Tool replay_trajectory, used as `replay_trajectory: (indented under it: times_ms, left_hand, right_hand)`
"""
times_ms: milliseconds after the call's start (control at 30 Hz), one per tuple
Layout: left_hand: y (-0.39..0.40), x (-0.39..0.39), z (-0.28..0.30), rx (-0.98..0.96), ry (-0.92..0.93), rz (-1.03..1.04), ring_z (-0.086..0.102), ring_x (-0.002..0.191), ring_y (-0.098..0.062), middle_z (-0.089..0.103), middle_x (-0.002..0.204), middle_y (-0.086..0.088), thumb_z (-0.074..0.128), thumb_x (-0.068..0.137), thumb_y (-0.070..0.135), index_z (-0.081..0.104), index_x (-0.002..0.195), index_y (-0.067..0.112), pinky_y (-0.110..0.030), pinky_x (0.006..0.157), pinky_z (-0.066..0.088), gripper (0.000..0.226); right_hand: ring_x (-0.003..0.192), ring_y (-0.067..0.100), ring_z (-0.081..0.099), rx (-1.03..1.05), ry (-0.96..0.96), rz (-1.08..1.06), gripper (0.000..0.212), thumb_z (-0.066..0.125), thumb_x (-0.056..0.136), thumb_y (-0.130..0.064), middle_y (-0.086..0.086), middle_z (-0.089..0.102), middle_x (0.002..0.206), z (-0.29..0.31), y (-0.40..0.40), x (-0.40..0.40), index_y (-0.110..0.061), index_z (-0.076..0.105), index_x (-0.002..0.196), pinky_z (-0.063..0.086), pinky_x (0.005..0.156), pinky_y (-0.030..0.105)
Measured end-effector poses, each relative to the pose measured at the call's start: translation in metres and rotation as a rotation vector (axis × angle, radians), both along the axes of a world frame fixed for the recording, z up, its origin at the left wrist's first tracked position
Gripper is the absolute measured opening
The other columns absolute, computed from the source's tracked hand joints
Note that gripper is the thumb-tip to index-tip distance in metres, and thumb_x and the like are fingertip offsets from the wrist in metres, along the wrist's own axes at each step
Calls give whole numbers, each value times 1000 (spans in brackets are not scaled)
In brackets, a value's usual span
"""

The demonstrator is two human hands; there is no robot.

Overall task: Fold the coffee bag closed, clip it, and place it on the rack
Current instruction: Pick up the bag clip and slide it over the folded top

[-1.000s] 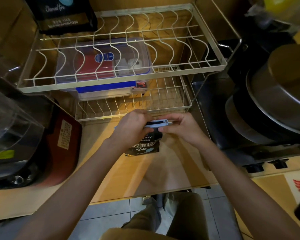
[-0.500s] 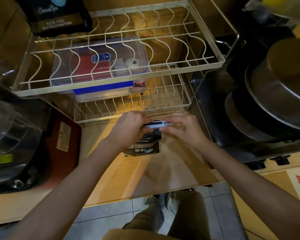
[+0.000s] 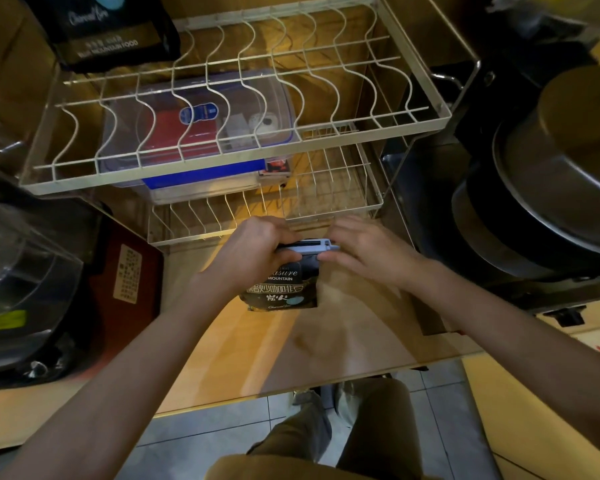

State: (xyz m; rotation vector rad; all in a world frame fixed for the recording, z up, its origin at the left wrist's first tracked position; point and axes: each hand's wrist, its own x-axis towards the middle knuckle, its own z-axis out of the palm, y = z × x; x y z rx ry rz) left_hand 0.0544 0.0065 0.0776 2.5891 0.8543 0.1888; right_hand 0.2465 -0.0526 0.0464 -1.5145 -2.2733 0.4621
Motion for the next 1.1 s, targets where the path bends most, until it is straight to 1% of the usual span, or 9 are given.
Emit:
replay_trajectory:
  times_ms: [233, 433, 600, 700, 767, 833, 900, 967, 1100]
  left_hand:
    - [3, -6, -1, -3, -32, -88, 62, 82, -27, 68, 86, -15, 67, 75, 8, 65, 96, 6, -45, 73, 53, 22]
    - [4, -11, 2, -15, -24, -120, 65, 80, -25, 71, 87, -15, 70, 71, 4, 66, 95, 3, -31, 73, 49, 24]
    - [1, -12, -3, 50, -26, -92, 64, 86, -26, 70, 91, -14, 69, 72, 6, 65, 97, 5, -36, 76, 52, 25]
    - [-2, -9, -7, 71, -23, -75, 63, 88, -25, 70, 94, -14, 66, 76, 10, 64, 100, 6, -40, 78, 54, 25]
    - [-2, -9, -11, 60, -33, -77, 63, 86, -25, 69, 92, -14, 64, 78, 11, 64, 101, 6, -40, 77, 53, 24]
    - [-2, -11, -14, 49, -56, -57, 62, 85, -25, 68, 91, -14, 63, 79, 12, 63, 101, 6, -40, 75, 53, 22]
    - [-4, -13, -18, 18, -87, -4, 61, 86, -26, 68, 90, -13, 59, 81, 17, 62, 102, 8, -41, 74, 52, 24]
    - [-7, -14, -19, -11, -124, 39, 61, 89, -26, 70, 93, -11, 58, 78, 24, 62, 106, 11, -41, 76, 51, 31]
    - [-6, -32, -24, -33, -82, 203, 38, 129, -22, 48, 136, -6, 79, 62, 30, 36, 132, 21, -55, 106, 30, 83]
  right_hand:
    - [75, 16, 52, -3, -24, 71, 34, 42, 87, -36, 8, 60, 80, 1, -3, -4, -8, 62, 85, 49, 67, 33]
    - [63, 11, 40, 43, 50, 44, 31, 46, 84, -30, -1, 47, 63, -2, -10, -18, -8, 57, 65, 35, 59, 26]
    - [63, 18, 47, 109, -49, 19, 28, 47, 85, -25, 8, 59, 65, -10, -12, -18, -6, 61, 70, 31, 64, 22]
    - [71, 24, 55, 77, -58, -88, 33, 42, 86, -31, 10, 62, 75, -17, -18, -20, -5, 61, 80, 42, 65, 29]
    - [82, 18, 53, -67, 99, -210, 34, 43, 88, -36, 6, 58, 88, -22, -20, -22, -7, 59, 93, 46, 70, 33]
    - [96, 8, 52, -362, 438, -308, 38, 59, 83, -36, -5, 54, 105, -23, -26, -27, -14, 51, 112, 48, 82, 28]
    - [100, -6, 54, -560, 710, -308, 56, 76, 71, -18, -13, 54, 110, -30, -31, -34, -22, 45, 117, 45, 86, 14]
    - [96, -18, 53, -619, 743, -264, 70, 80, 63, -1, -10, 55, 112, -46, -35, -42, -22, 43, 119, 42, 81, 3]
    - [105, 7, 54, -637, 795, -347, 70, 78, 64, 3, 3, 55, 119, -69, -35, -57, -12, 46, 124, 42, 85, 7]
